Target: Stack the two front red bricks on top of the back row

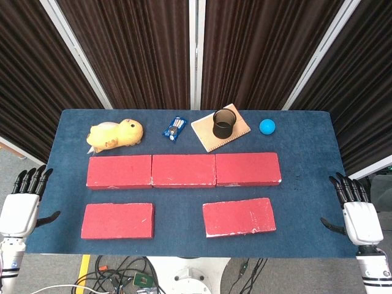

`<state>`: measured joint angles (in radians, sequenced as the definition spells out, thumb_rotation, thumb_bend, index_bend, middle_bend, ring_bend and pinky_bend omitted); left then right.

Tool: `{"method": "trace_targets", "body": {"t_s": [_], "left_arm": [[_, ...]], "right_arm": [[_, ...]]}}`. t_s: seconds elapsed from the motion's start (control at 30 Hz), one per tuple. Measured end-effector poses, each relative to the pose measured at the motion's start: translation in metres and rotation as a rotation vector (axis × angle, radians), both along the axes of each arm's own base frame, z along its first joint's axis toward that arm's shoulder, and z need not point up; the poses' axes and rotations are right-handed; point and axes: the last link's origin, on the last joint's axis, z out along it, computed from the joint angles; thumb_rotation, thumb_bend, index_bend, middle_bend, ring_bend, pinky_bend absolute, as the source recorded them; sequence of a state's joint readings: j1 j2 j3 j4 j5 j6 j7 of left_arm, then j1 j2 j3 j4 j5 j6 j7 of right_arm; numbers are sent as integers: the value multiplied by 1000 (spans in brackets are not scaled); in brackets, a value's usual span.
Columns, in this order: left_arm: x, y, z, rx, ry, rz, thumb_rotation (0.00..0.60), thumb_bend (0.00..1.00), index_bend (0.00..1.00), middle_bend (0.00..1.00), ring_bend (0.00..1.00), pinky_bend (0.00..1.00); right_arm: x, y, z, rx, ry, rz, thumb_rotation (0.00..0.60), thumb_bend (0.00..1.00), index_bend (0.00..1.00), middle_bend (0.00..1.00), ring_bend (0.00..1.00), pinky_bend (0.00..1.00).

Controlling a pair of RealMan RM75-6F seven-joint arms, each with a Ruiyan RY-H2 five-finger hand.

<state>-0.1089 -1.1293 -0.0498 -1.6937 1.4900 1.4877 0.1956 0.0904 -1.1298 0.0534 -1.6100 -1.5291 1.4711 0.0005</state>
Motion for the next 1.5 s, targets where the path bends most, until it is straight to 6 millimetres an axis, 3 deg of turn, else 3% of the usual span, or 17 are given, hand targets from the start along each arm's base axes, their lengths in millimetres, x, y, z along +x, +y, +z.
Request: {"method": "trace_targets", "body": {"t_s": [0.43, 0.77, 1.17, 1.5], "left_arm": [[2, -6, -19, -90, -54, 12, 600, 59, 12, 0, 0, 17], [21, -19, -64, -305, -156, 51, 600, 30, 9, 0, 0, 18], [43, -17, -128, -518, -143, 116, 600, 31, 2, 0, 0, 18], [49, -3, -141, -469, -146, 142, 600, 31, 0, 0, 0, 18]], "right_arm": [[1, -1, 4, -11, 0, -11, 600, 59, 0, 0, 0, 0], [-6, -3, 6, 4, 28, -10, 600, 59, 0, 0, 0, 0], [-12, -6, 6, 17, 46, -37, 600, 59, 0, 0, 0, 0], [-14, -5, 6, 25, 39, -42, 600, 59, 0, 0, 0, 0]]}}
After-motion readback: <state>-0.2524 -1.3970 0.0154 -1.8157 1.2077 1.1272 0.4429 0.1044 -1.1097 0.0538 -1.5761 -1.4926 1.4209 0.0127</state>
